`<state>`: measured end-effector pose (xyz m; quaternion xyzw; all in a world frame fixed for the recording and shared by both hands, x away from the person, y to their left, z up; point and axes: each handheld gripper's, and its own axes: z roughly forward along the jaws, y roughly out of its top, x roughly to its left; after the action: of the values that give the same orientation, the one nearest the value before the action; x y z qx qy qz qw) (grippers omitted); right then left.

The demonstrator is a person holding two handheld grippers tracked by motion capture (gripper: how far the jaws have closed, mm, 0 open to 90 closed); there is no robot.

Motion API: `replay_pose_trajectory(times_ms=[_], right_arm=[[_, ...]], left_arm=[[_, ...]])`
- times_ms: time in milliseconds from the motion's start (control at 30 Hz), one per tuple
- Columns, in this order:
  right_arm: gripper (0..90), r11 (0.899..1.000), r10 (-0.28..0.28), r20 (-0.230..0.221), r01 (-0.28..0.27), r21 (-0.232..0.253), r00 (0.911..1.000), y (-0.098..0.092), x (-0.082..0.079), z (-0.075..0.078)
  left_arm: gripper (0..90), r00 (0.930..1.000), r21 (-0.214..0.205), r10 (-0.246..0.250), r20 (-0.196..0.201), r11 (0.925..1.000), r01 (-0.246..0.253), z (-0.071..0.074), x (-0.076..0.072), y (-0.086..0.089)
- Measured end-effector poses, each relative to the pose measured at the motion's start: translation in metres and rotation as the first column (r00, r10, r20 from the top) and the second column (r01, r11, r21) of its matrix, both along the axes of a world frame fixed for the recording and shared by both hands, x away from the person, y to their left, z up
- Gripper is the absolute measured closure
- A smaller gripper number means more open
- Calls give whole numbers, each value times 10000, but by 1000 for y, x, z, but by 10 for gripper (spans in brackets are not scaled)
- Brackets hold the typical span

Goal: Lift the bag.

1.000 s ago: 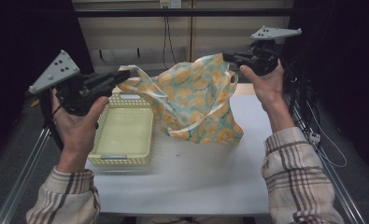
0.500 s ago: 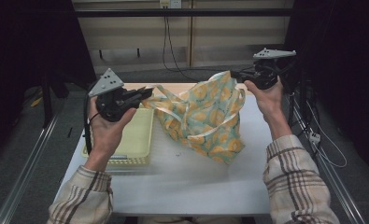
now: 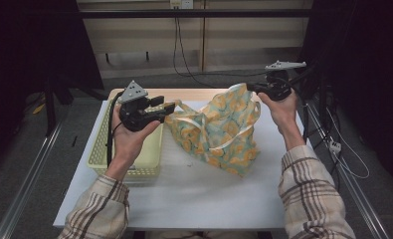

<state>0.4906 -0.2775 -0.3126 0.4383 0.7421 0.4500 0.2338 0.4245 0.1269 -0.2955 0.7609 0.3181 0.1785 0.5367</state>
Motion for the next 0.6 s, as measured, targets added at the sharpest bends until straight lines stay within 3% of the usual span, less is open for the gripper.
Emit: replay_pose_trajectory(times_ms=[100, 200, 300, 433, 600], right_arm=[[800, 9995, -221, -209, 217, -217, 9995, 1, 3, -4], [654, 9993, -363, -374, 359, -126, 9986, -1, 2, -8], [526, 9998, -168, -394, 170, 65, 9991, -5, -2, -9], [384, 9995, -296, -357, 300, 124, 9989, -11, -12, -6], [264, 9993, -364, -287, 366, 67, 9989, -17, -32, -7]], left_arm=[[253, 9999, -119, -146, -12, 9998, 145, 1, -4, 4], [152, 9996, -230, -265, 4, 9994, 265, 2, -11, 8], [99, 9998, -216, -196, 4, 9996, 196, 1, -15, 12], [66, 10000, 77, -76, -56, 9999, 77, -7, -16, 14], [42, 9998, 229, -107, -183, 9997, 111, -17, -22, 18]])
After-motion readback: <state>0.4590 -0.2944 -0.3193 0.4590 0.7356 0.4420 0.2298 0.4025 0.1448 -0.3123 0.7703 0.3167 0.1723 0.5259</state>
